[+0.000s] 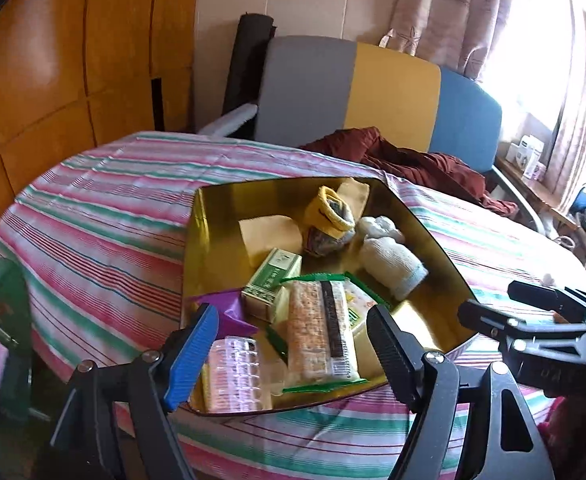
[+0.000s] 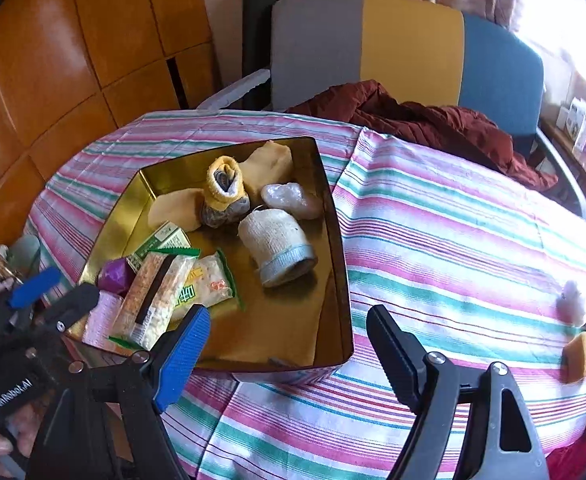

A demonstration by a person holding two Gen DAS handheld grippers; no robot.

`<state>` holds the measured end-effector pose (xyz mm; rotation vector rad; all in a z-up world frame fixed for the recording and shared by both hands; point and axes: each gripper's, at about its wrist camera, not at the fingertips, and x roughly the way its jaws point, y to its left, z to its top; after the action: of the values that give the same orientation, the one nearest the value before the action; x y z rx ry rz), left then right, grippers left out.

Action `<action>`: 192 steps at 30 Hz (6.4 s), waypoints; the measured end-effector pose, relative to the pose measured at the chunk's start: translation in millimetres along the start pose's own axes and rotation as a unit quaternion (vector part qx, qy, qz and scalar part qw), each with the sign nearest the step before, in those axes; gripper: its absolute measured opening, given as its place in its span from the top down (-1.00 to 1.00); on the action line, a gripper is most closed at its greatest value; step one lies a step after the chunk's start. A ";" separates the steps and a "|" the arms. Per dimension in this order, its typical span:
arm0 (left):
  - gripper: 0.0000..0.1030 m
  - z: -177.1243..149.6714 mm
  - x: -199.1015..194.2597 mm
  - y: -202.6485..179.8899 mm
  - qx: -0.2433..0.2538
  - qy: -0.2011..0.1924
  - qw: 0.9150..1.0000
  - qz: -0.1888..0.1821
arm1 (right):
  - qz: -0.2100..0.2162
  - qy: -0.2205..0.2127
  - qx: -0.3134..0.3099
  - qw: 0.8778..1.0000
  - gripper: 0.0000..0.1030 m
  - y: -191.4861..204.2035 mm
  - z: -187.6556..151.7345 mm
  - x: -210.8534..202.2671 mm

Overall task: Organize objects
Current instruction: 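Move both tools back toward the remaining items on the tablecloth, then grasp the yellow sponge with the left tool while the right tool grasps the cream medicine box, then carry the yellow sponge and medicine box to the gold tray and release both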

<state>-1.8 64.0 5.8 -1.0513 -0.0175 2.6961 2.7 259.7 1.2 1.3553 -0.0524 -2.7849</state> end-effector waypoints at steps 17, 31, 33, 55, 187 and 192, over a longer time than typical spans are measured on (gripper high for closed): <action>-0.52 -5.5 -7.1 -15.8 0.030 -0.003 1.000 -0.002 | -0.019 0.016 0.014 1.000 -0.67 -18.6 -17.4 1.2; -0.55 -8.6 -4.5 -43.7 0.067 0.011 0.997 -0.023 | -0.074 0.044 0.097 0.992 -0.67 -97.8 -39.1 0.1; -0.56 -8.2 -3.8 -48.0 0.072 0.013 0.997 -0.029 | -0.079 0.049 0.114 0.989 -0.67 -112.0 -42.3 -1.4; -0.57 2.5 13.7 -124.0 0.147 0.030 0.983 -0.109 | -0.157 0.026 0.363 0.918 -0.67 -315.4 -81.4 -76.6; -0.08 -35.9 36.9 -267.1 0.242 0.042 0.948 -0.202 | -0.175 -0.010 0.398 0.900 0.01 -442.9 -107.9 -66.4; -0.08 -31.8 29.9 -241.5 0.219 0.040 0.956 -0.193 | -0.182 -0.002 0.387 0.904 0.01 -437.3 -105.8 -63.2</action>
<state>52.4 302.6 -13.4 -0.9051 0.3367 2.1654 114.1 698.6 -36.1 1.6116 -1.1283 -3.2251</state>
